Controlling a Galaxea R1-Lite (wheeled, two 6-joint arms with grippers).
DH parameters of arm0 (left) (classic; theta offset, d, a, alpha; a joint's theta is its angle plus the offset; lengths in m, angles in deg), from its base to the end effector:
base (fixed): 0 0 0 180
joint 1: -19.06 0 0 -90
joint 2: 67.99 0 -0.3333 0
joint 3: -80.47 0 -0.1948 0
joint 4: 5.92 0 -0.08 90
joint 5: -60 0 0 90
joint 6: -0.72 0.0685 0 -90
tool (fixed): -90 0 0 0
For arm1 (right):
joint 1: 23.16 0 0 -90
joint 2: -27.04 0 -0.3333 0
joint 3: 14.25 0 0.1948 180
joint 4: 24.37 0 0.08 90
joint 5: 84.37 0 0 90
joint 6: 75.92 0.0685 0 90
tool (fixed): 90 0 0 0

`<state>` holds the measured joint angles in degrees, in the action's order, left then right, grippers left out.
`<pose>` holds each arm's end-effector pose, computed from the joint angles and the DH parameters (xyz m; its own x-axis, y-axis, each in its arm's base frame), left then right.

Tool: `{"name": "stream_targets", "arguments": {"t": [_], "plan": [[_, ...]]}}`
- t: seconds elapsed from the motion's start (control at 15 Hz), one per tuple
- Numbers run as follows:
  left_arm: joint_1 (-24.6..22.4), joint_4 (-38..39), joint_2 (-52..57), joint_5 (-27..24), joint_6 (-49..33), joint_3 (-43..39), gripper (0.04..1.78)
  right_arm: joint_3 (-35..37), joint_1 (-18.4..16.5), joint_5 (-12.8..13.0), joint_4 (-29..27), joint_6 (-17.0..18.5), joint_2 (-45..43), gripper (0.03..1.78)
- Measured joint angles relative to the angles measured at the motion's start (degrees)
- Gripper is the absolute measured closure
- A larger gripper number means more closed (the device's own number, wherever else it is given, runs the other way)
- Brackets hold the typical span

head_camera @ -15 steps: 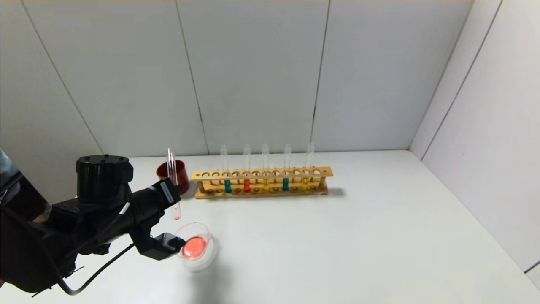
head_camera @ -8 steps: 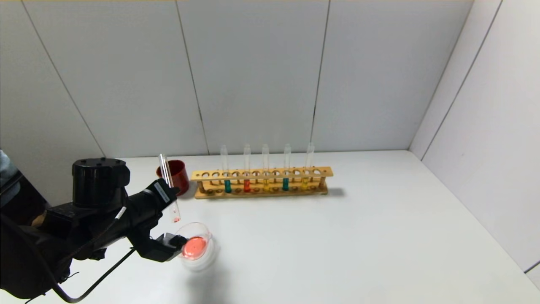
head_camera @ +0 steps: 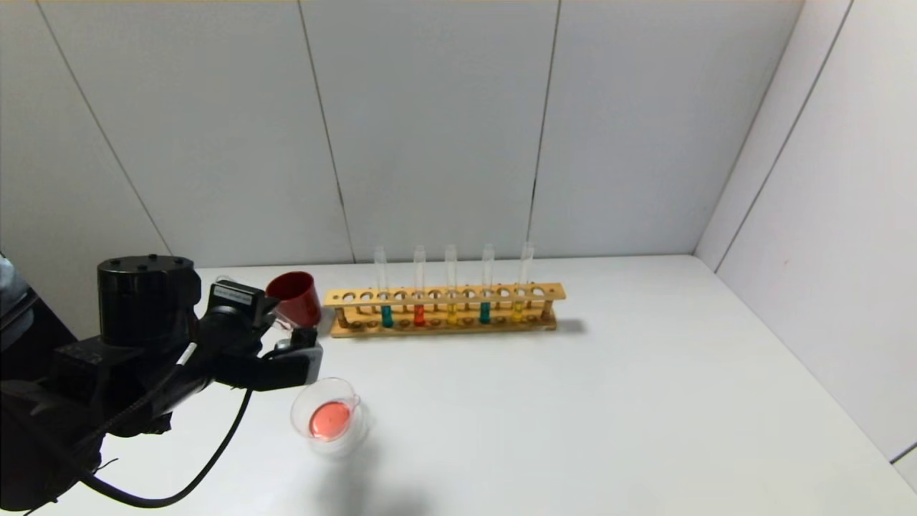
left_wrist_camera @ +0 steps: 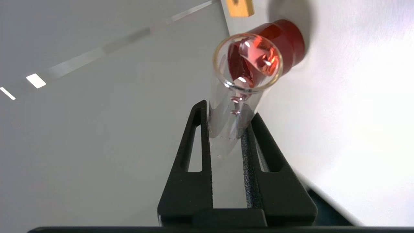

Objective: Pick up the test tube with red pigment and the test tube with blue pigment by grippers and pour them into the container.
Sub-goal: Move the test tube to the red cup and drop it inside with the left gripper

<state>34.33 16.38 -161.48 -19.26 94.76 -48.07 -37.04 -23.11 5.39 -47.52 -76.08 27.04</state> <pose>0.2963 -0.0677 0.1525 0.9412 -0.0638 -0.3317 0.3186 -0.1587 0.9345 -0.0052 0.0003 0.0745 1.0000 0.0051 -0.0063 -0.0051 1.0000 -0.0028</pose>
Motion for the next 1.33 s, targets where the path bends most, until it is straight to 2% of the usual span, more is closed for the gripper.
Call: {"name": "stream_targets", "arguments": {"t": [0.33,0.6,0.73,1.0,1.33], "plan": [[0.02,0.16,-0.91,2.68,-34.40,3.32,1.50,0.00,0.02,0.00,0.02,0.00,0.00,0.06],[-0.72,0.33,-2.67,2.46,-61.32,13.13,1.50,0.00,0.02,0.00,0.02,0.00,0.00,0.06],[-2.60,-0.02,-3.58,2.34,-68.82,17.55,1.50,0.00,0.02,0.00,0.02,0.02,0.00,0.06],[-7.17,-4.36,-8.74,2.24,-78.19,25.48,1.50,0.00,0.02,0.00,0.02,0.02,0.00,0.06],[-8.27,-13.59,-13.86,-2.06,-89.60,32.28,1.50,0.00,0.02,0.00,0.02,0.00,0.00,0.06]]}}
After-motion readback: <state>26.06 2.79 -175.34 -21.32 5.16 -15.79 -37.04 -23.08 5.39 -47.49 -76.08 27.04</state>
